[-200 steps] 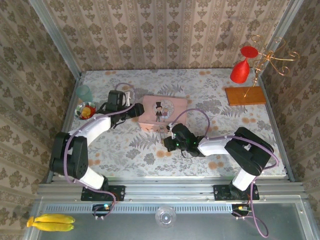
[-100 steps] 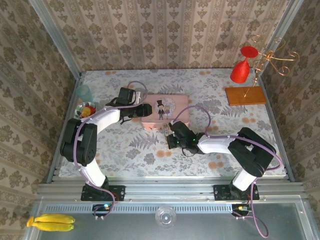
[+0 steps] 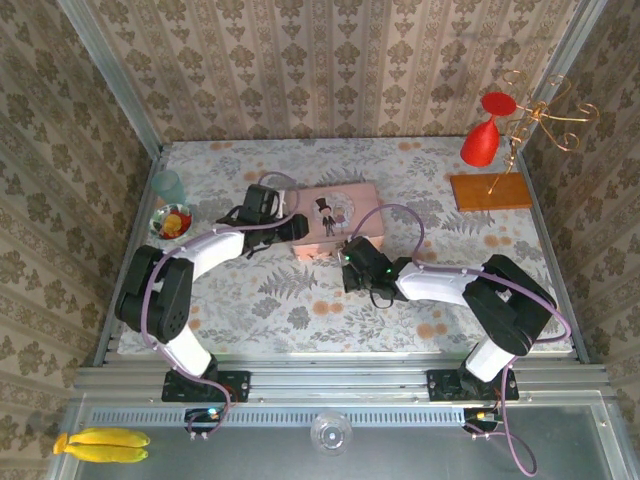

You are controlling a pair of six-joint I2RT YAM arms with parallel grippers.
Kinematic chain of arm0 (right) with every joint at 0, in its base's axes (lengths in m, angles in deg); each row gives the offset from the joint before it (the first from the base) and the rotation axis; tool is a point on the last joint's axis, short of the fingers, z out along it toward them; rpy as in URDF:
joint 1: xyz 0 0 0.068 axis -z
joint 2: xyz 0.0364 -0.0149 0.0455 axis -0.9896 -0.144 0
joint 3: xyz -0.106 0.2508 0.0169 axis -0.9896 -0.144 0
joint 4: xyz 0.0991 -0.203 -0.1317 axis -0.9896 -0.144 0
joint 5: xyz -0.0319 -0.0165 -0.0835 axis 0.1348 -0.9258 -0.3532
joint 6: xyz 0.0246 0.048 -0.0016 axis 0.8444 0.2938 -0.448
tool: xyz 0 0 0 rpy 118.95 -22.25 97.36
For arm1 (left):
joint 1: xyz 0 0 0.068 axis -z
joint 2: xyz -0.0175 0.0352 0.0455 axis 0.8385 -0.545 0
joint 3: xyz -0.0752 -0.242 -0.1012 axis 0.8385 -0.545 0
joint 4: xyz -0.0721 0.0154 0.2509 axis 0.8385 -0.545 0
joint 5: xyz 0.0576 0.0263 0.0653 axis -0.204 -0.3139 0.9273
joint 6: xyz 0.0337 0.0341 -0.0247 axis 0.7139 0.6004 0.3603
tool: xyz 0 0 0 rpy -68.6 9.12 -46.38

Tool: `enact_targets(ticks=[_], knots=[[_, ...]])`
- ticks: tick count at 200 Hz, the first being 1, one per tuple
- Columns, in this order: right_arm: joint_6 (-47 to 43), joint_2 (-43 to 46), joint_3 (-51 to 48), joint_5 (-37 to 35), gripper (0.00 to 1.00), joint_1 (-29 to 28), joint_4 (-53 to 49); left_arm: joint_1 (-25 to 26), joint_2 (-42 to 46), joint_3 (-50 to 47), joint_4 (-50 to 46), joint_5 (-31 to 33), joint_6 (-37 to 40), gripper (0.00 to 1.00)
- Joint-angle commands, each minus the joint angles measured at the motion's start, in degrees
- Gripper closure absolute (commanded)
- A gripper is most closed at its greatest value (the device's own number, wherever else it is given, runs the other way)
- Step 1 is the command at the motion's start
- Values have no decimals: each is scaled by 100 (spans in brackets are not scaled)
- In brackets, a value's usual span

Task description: Unlock the padlock with the key

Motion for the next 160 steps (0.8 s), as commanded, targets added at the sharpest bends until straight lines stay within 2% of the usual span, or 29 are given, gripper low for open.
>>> enact_targets(ticks=[1, 39, 80, 112, 160], knots=[[-173, -79, 245, -892, 100, 193, -297, 376, -95, -310, -770, 286, -236, 40], [-145, -92, 307, -914, 100, 313, -160, 547, -155, -420, -625, 245, -592, 41], [300, -183, 334, -154, 100, 695, 210, 822, -173, -466, -554, 306, -788, 42], [821, -277, 255, 588, 100, 1039, 617, 1192, -413, -372, -550, 115, -819, 42], [1140, -312, 78, 1034, 100, 1440, 1007, 1415, -381, -582, -498, 349, -1066, 42]])
